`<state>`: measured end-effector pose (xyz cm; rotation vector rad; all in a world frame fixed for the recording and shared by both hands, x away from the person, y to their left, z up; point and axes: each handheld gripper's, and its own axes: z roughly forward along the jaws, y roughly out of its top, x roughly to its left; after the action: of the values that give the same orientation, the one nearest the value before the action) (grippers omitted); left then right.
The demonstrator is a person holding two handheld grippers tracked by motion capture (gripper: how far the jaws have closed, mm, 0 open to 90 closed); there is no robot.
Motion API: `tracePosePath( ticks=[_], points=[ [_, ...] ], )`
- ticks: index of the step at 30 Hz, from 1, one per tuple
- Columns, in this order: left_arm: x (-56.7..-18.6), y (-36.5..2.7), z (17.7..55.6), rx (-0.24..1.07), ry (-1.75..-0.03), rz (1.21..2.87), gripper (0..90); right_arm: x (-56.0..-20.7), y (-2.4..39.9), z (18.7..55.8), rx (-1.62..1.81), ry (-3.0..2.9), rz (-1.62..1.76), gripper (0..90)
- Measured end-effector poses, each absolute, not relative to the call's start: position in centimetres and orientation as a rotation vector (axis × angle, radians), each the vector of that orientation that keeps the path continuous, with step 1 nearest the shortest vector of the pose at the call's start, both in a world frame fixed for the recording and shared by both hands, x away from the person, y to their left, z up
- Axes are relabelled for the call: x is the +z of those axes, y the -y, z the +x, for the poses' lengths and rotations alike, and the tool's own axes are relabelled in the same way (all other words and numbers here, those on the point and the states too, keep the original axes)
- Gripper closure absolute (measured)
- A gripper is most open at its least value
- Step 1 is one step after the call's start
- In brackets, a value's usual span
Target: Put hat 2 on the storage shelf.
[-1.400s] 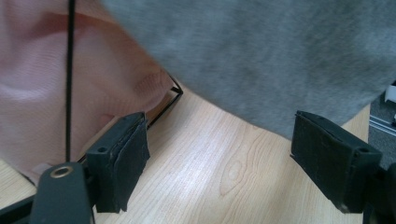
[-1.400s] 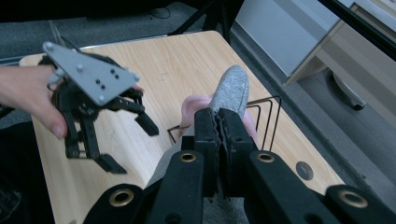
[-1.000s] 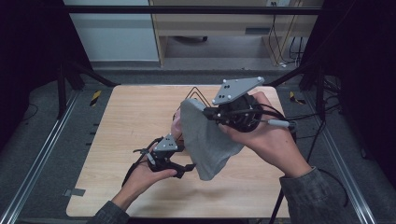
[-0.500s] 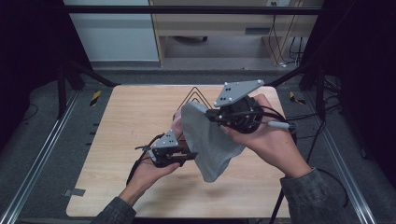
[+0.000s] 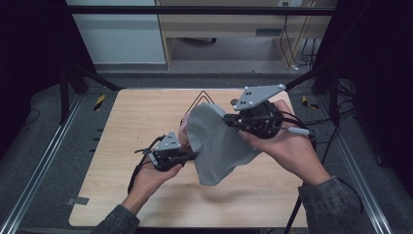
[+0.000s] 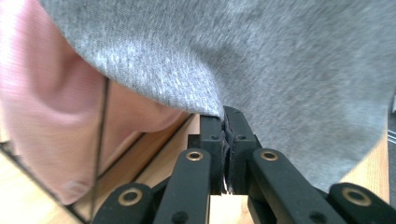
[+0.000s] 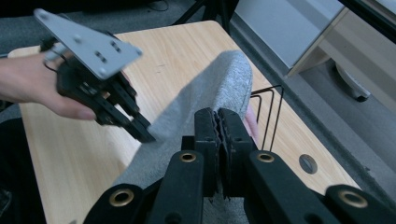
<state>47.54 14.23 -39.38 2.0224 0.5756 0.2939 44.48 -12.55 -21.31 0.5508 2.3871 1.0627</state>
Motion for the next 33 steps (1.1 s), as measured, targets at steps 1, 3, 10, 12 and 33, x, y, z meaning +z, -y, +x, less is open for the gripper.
tracePosePath(
  ticks=[1,3,10,12,33],
  points=[
    [-38.8,-14.5,47.5,0.308,-0.579,2.027,87.8,-21.3,12.7,44.6,1.068,-2.380,0.557,87.1],
    [-37.6,-15.1,47.7,0.341,-0.579,2.037,87.8,-21.2,13.1,44.8,1.081,-2.361,0.570,87.1],
    [-32.0,-16.6,48.8,0.445,-0.580,2.039,88.0,-20.5,14.5,46.6,1.165,-2.268,0.639,87.3],
    [-30.4,-16.7,49.2,0.477,-0.582,2.043,88.0,-20.1,14.8,47.2,1.190,-2.243,0.654,87.3],
    [-23.2,-15.9,56.0,0.622,-0.631,2.051,88.1,-18.6,16.0,54.6,1.271,-2.076,0.804,87.4]
  ],
)
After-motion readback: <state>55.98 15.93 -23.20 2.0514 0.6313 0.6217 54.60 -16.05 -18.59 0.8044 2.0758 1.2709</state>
